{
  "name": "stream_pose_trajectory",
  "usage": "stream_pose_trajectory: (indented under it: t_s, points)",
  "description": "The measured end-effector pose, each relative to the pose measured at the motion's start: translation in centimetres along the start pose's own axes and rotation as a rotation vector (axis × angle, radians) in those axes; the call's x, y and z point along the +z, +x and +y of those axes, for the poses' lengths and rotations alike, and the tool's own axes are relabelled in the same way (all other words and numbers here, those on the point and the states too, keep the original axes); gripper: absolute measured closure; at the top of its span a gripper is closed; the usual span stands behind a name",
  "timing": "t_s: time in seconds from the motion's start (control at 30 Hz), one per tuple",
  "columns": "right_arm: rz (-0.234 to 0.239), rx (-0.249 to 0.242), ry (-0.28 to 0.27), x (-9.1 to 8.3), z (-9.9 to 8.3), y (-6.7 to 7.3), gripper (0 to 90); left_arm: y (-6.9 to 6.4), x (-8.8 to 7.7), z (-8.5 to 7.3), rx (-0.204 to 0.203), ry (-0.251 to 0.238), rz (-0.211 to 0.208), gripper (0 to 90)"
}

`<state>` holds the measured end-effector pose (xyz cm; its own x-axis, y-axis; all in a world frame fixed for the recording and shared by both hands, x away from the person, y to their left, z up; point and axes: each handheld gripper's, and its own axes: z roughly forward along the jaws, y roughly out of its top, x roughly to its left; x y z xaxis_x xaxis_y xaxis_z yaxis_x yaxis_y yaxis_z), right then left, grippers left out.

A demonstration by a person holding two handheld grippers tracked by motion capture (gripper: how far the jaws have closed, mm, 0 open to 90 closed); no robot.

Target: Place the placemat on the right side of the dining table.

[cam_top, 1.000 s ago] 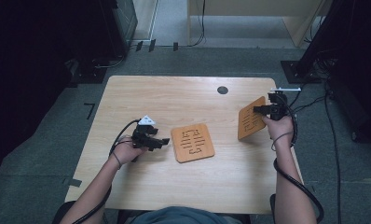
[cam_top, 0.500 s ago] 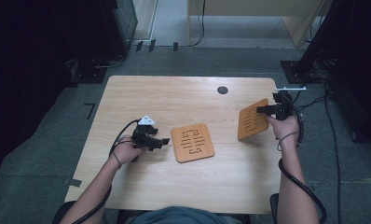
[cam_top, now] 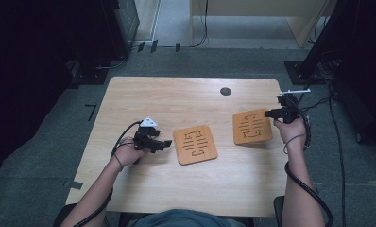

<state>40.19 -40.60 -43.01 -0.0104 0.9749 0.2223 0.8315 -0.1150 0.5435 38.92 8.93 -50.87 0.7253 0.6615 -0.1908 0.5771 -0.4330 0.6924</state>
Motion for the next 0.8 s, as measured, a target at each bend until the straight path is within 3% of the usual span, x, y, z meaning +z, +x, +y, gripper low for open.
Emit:
stream_pose_trajectory:
  t_s: [0.17,0.43,0.57,0.8]
  points:
    - [-0.008,-0.021,0.018,0.6,-0.2,0.2,71.5,0.0,0.0,0.0,0.0,-0.001,-0.002,20.5]
    - [-0.005,-0.014,0.032,1.4,-0.5,0.1,68.9,0.0,0.0,0.0,0.003,-0.001,-0.002,20.4]
    - [0.014,-0.008,0.037,1.9,-0.7,0.2,66.5,0.0,0.0,0.0,0.003,-0.002,-0.003,20.1]
    - [0.039,-0.038,0.04,2.8,-1.1,1.0,60.0,0.0,0.0,-0.1,0.005,-0.003,-0.002,20.0]
